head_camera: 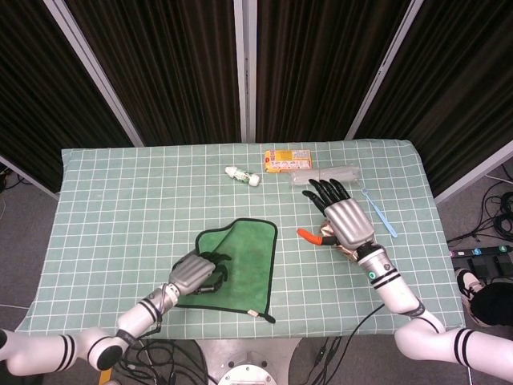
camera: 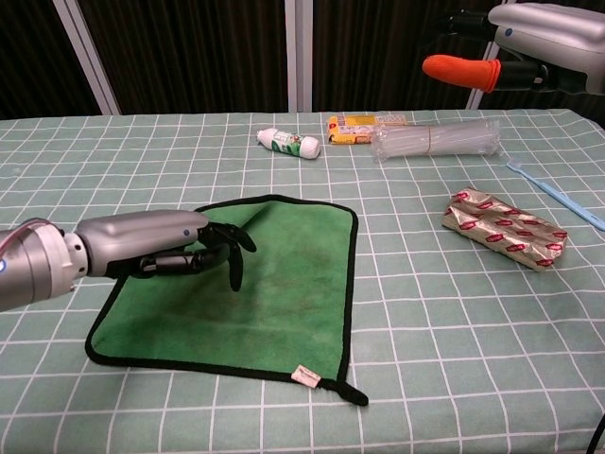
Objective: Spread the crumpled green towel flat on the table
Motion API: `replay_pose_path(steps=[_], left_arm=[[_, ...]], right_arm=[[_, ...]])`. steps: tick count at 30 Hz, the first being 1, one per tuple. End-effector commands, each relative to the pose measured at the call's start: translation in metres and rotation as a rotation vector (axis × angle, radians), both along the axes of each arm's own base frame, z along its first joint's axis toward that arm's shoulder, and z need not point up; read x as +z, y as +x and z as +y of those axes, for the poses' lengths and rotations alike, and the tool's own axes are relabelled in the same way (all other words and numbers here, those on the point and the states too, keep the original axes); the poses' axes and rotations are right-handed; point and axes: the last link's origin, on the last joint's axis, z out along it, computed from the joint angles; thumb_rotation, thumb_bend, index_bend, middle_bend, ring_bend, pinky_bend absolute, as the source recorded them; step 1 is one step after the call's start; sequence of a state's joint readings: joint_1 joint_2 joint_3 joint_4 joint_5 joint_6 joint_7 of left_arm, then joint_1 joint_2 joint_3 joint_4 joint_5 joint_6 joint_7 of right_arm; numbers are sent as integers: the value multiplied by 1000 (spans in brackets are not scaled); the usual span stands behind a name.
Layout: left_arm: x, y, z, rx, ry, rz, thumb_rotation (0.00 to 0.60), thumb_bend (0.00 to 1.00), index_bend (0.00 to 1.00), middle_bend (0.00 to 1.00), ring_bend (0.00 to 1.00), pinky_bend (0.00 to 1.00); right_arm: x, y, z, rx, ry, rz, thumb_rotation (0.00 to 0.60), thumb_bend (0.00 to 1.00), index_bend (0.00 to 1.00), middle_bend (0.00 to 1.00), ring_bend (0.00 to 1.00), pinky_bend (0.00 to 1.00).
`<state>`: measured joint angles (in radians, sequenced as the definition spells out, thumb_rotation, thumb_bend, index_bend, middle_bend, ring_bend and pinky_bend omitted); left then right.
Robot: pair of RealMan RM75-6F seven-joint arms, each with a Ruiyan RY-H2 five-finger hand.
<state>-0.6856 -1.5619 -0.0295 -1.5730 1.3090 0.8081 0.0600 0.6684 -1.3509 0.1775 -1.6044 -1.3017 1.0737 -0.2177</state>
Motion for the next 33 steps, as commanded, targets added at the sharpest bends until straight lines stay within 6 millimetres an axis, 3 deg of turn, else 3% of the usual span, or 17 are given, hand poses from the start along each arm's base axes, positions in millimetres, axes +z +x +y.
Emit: replay_pose_path(steps=[1, 4, 8, 12, 17, 26, 33], left_arm=[[12, 4, 6, 8, 41, -43, 0, 624, 467, 244, 163, 179], [23, 0, 23, 51, 122, -71, 0, 624, 455, 244, 163, 181], [28, -20, 56, 131, 227, -15, 0, 621, 417, 244, 163, 183], [21, -42, 83, 170, 289, 104, 0, 620, 362, 241, 163, 183], [4, -59, 100, 187, 323, 202, 0, 622, 347, 172, 151, 183], [-23, -56, 114, 142, 321, 292, 0, 624, 343, 115, 126, 178], [-29, -43, 126, 151, 347, 256, 0, 625, 343, 107, 126, 179]], right_arm=[[1, 0, 0, 0, -2, 0, 0, 192, 131, 5, 0, 0], [2, -1, 0, 0, -5, -2, 2, 192, 131, 5, 0, 0], [3, -1, 1, 1, -5, -3, 1, 191, 131, 5, 0, 0], [3, 1, 1, 6, -5, -6, 2, 190, 132, 5, 0, 0], [2, 3, 2, 8, -5, -5, 1, 191, 131, 4, 0, 0], [2, 3, 1, 7, -8, -5, 2, 190, 132, 4, 0, 0], [4, 1, 0, 2, -15, 4, 2, 189, 132, 4, 0, 0]])
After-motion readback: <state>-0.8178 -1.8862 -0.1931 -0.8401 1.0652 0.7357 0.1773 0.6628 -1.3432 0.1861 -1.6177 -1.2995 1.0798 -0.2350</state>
